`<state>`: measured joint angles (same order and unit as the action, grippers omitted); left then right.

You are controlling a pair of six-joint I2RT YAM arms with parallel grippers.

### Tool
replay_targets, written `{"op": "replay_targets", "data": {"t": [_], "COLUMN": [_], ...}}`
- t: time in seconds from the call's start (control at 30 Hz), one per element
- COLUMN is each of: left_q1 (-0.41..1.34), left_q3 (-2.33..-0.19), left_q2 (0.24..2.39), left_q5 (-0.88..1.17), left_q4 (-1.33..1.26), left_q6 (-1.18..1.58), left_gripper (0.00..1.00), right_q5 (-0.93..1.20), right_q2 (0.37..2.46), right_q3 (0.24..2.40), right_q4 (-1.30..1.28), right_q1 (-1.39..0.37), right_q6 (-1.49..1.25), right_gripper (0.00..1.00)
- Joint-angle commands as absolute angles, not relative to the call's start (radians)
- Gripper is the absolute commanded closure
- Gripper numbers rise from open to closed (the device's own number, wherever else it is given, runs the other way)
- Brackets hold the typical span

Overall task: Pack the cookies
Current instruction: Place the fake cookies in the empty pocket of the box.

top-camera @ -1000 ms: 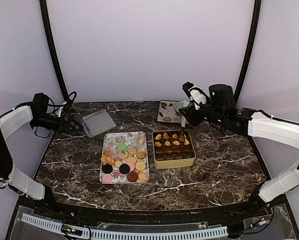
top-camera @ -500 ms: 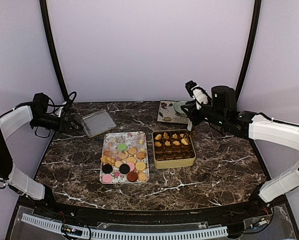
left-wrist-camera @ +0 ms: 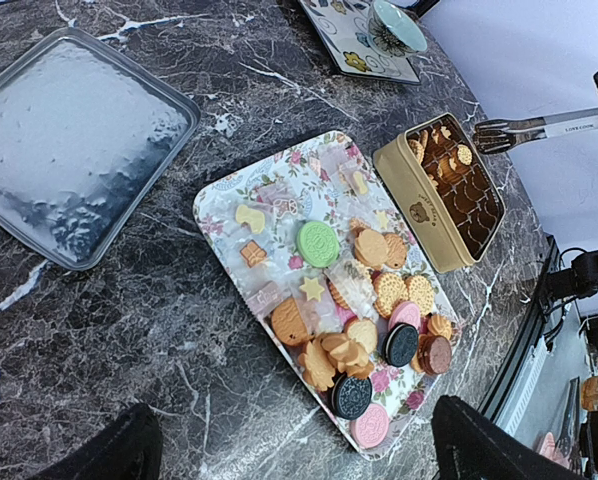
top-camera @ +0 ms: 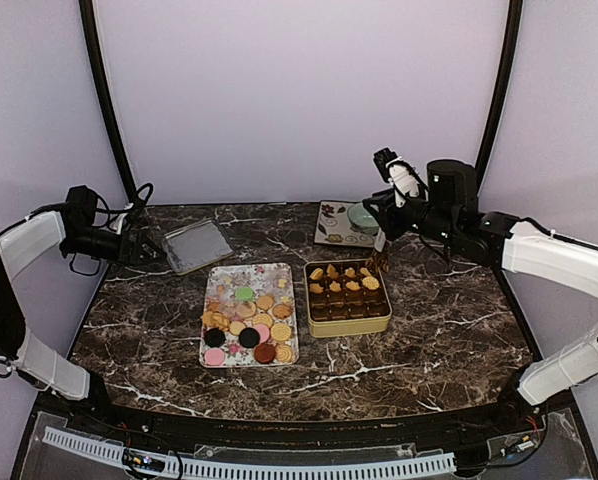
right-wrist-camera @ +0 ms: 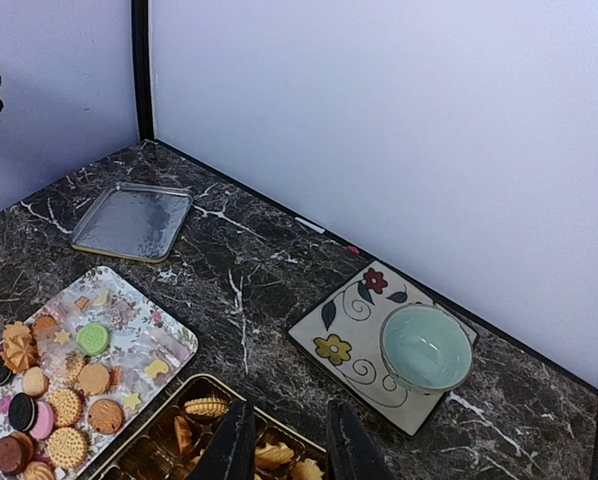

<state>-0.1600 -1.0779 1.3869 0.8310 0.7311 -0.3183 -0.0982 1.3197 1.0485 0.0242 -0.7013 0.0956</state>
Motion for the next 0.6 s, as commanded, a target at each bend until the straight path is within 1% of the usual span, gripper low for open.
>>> {"op": "replay_targets", "data": {"t": [0.0,0.3,0.43,0.57], "left_q1": [-0.165,-0.165,-0.164,-0.165], "left_q3": [-1.078,-1.083,-1.086,-1.084], "left_q2": [1.355,1.351,1.350,1.350], "left_q5": [0.849,0.846,0.851,0.864], "left_q4": [0.746,0.749,0.752,0.761], "left_q6": [-0.332,-0.333,-0.339,-0.350], "left_gripper": [0.04,0.04,0.04,0.04], "right_q5": [-0.126,-0.141,-0.129,-0.085], "right_q2": [1.301,1.345,1.341,1.293], "right_q3": [1.049,1.034,1.078,1.131], "right_q4": [0.078,0.092,0.071,0.101], "right_q1": [-0.703,-0.703,-0.703,-0.720], "right_q6": [0.100,0.115,0.101,0.045], "right_gripper": [0.98,0.99,0.99,0.98]}}
